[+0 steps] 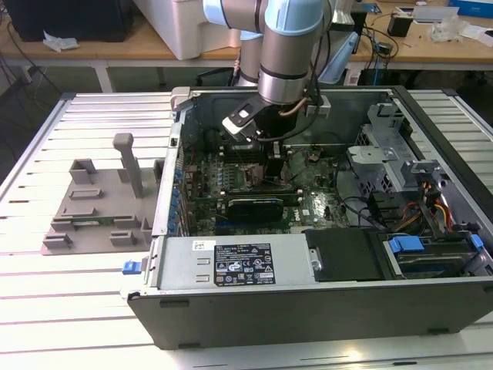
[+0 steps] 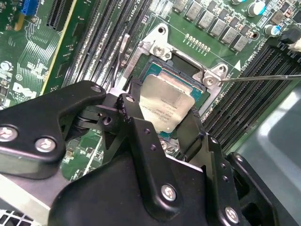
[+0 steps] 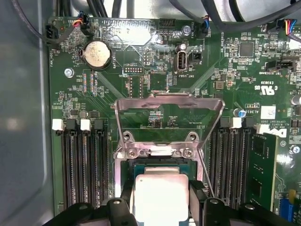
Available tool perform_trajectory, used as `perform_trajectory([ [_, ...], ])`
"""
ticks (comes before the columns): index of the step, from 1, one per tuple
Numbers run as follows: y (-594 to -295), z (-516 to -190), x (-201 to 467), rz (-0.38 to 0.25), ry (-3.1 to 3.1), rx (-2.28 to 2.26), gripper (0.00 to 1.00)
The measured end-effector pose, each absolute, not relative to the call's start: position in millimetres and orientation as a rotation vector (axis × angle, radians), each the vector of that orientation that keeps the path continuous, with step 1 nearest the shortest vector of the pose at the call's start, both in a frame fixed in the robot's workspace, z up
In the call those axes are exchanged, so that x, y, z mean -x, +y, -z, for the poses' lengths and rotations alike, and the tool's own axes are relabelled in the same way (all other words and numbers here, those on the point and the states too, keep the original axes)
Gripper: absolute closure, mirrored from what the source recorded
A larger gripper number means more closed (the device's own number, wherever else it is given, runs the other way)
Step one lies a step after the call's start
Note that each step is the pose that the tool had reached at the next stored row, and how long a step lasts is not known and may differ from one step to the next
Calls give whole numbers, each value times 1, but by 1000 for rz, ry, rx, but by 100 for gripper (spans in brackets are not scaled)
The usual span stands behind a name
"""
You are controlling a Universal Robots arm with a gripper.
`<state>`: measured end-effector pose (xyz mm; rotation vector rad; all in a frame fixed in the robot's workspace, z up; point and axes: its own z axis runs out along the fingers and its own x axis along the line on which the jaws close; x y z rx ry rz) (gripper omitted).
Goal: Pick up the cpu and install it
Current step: 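Place the cpu into insertion slot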
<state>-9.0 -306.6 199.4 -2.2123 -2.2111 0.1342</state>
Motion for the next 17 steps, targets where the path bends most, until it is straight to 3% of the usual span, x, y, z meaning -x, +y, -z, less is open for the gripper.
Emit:
perform_trajectory([
  [8, -306, -197, 9, -133, -2211, 2212, 46],
  [10, -306, -197, 9, -133, -2211, 2212, 38],
  [17, -305, -196, 11, -134, -2207, 2216, 38],
])
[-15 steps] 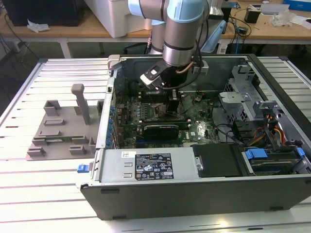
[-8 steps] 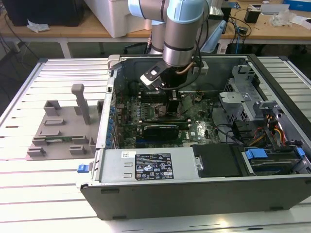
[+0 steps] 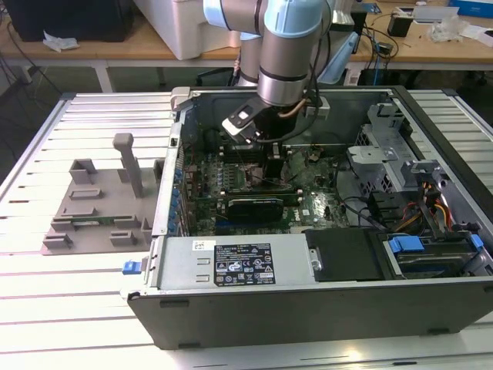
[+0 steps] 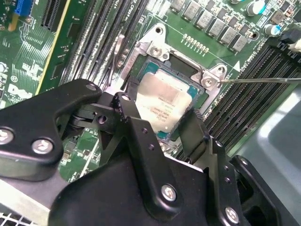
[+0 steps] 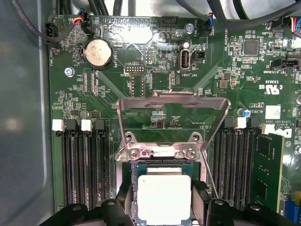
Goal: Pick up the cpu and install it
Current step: 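Place the cpu into insertion slot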
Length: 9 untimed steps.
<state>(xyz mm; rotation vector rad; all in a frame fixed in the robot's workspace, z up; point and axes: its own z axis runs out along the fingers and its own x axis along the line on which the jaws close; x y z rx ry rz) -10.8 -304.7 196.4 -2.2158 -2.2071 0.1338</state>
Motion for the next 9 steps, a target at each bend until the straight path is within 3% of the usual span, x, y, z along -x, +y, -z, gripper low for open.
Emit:
perform_trajectory([
  [9, -304, -211, 11, -125, -2204, 2213, 38],
])
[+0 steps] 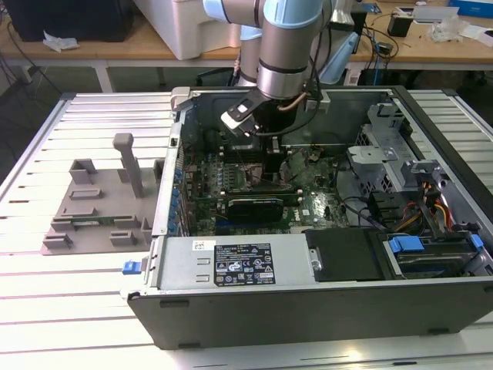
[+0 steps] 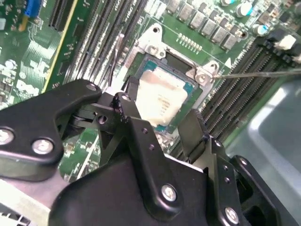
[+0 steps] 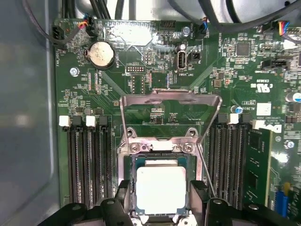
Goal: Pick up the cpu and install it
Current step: 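Place the cpu into insertion slot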
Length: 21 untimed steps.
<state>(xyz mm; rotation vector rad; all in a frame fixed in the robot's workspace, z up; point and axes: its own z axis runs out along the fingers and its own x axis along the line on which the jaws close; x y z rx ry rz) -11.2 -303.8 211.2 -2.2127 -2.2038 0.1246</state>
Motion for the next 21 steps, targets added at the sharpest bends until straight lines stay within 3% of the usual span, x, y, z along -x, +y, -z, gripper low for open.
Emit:
perform_trajectory([
  [1, -304, -213, 11, -108, -2197, 2205, 40],
  [6, -315, -217, 12, -67, -2182, 2186, 71],
  [8, -321, -217, 13, -52, -2175, 2179, 89],
  [21, -319, -206, 11, -59, -2262, 2086, 89],
])
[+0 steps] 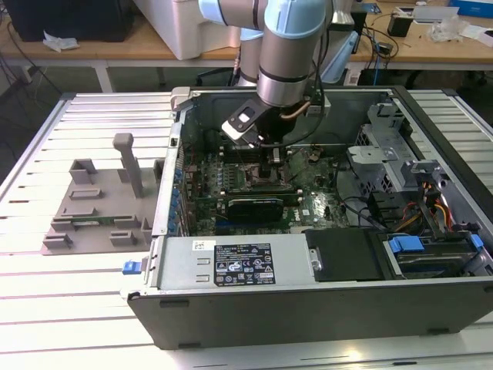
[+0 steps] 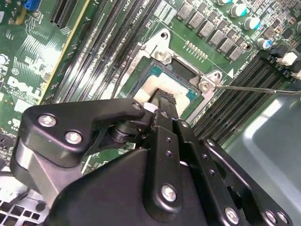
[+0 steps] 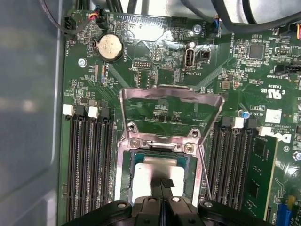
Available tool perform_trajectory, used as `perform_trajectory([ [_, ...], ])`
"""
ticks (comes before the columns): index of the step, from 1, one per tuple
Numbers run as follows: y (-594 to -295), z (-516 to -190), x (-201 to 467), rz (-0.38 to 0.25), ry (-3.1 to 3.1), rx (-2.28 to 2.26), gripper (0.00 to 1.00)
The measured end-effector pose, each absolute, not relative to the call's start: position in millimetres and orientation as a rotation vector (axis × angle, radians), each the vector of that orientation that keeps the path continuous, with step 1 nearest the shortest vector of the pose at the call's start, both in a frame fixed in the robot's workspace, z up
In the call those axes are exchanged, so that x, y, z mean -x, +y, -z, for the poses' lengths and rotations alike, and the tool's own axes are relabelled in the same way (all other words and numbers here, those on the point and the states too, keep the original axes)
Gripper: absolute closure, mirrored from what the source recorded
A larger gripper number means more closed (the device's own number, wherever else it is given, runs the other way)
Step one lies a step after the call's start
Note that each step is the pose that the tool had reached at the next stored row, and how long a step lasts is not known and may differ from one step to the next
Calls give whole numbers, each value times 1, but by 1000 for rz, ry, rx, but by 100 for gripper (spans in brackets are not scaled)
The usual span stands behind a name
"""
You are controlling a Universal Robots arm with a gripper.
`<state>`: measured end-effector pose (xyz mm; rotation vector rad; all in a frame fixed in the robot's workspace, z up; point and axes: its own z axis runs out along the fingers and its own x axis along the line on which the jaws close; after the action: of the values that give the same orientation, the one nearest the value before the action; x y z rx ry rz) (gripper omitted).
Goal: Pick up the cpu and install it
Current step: 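Place the cpu into insertion slot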
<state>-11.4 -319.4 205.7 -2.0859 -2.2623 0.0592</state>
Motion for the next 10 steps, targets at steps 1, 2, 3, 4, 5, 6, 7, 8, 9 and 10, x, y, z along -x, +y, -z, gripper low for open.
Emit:
perform_trajectory([
  [1, -319, -206, 6, -60, -2262, 2085, 89],
  [2, -319, -205, 2, -60, -2262, 2085, 89],
  [3, -319, -205, 0, -60, -2262, 2085, 89],
  [4, -319, -209, -1, -59, -2262, 2085, 89],
  [5, -319, -217, -1, -60, -2262, 2085, 89],
  [6, -319, -224, -1, -60, -2261, 2085, 89],
  [7, -319, -229, -1, -60, -2261, 2085, 89],
  [8, -319, -235, -1, -60, -2262, 2085, 89],
  [9, -319, -239, -1, -60, -2262, 2085, 89],
  [10, -319, -243, -1, -60, -2262, 2085, 89],
])
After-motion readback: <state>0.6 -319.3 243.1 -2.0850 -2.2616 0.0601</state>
